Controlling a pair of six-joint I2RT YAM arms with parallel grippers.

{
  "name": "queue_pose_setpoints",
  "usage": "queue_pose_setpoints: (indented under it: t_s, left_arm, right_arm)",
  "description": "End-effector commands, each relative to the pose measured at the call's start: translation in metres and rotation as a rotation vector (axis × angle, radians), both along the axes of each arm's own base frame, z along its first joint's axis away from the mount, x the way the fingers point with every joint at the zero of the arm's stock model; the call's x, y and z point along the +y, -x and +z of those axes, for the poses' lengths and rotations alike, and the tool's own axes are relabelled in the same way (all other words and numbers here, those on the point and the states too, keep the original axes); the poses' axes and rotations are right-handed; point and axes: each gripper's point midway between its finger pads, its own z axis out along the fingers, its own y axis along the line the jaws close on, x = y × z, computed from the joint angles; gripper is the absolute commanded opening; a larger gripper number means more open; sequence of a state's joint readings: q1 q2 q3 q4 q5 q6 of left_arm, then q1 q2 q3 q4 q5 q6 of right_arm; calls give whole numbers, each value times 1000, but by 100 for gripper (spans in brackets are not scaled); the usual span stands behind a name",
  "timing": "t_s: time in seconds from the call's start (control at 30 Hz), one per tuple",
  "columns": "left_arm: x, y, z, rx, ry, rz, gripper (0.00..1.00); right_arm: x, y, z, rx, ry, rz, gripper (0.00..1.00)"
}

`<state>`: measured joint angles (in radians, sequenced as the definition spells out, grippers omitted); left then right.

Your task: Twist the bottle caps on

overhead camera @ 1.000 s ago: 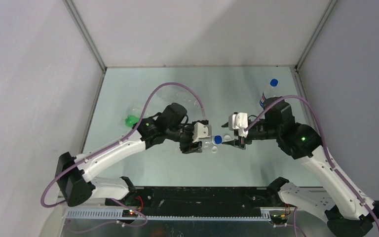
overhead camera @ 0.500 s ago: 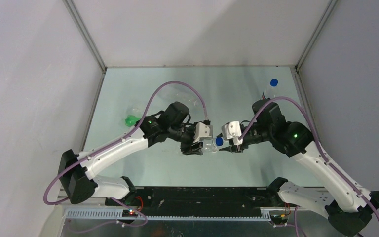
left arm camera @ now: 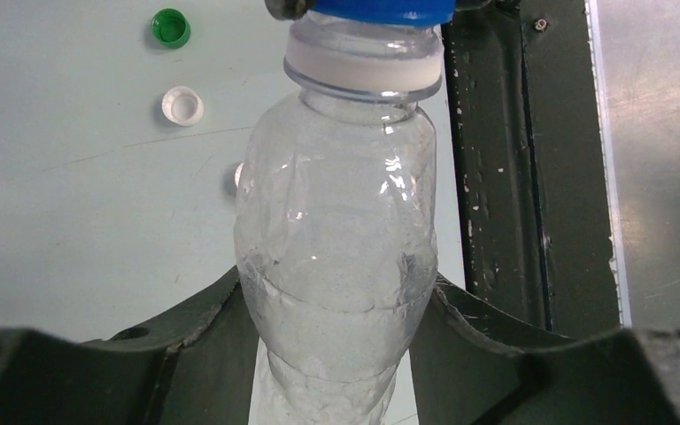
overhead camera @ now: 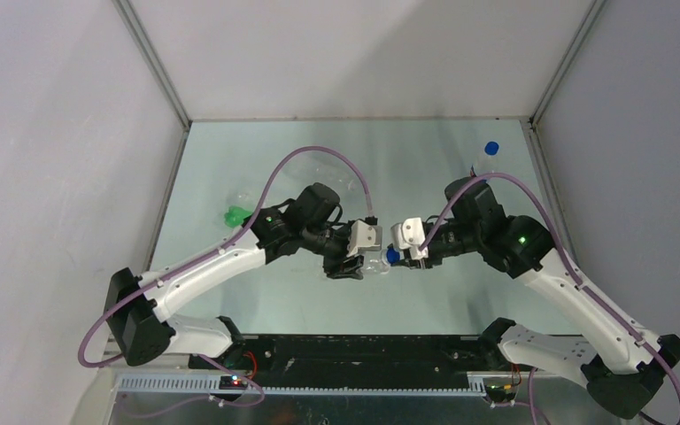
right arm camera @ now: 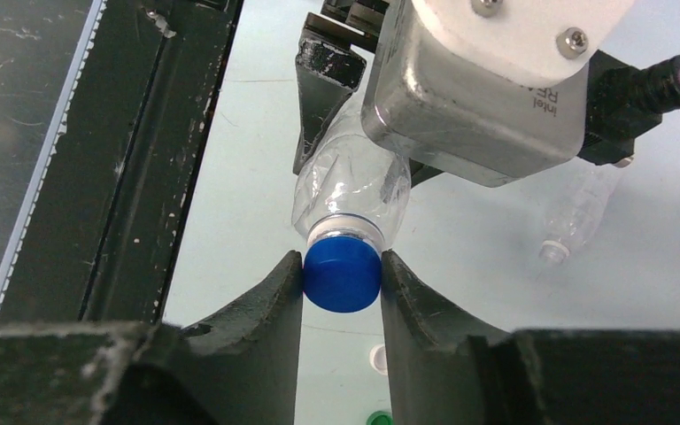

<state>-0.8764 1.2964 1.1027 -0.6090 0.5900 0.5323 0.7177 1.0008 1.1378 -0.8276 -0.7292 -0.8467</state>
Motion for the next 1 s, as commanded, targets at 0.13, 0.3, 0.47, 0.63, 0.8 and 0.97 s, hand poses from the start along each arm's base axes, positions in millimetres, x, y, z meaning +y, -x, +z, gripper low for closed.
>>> queue_pose_setpoints:
  t_s: [0.13,0.3,0.47,0.63,0.8,0.97]
  left_arm:
    - [-10,-26,34,-122,101,91,27]
    - [2,-61,46,-313,138,304,26]
    - [16,-94,78,-707,169,538,26]
    - [16,-97,84,-832,196,620,27]
    - [12,-93,56,-778,151,545,29]
    - [21,-86,28,-580,97,451,29]
  right_arm:
    - [10,-8,0,105,-7,-84,3]
    - [14,-40,-16,336,19,-418,0]
    - [21,-78,-13,732,-135,-864,0]
    - [11,-106,-14,1170,-256,-1111,0]
    - [15,-103,19,1016,-336,-932,29]
    - [-3,-89,45,634,-333,-747,53]
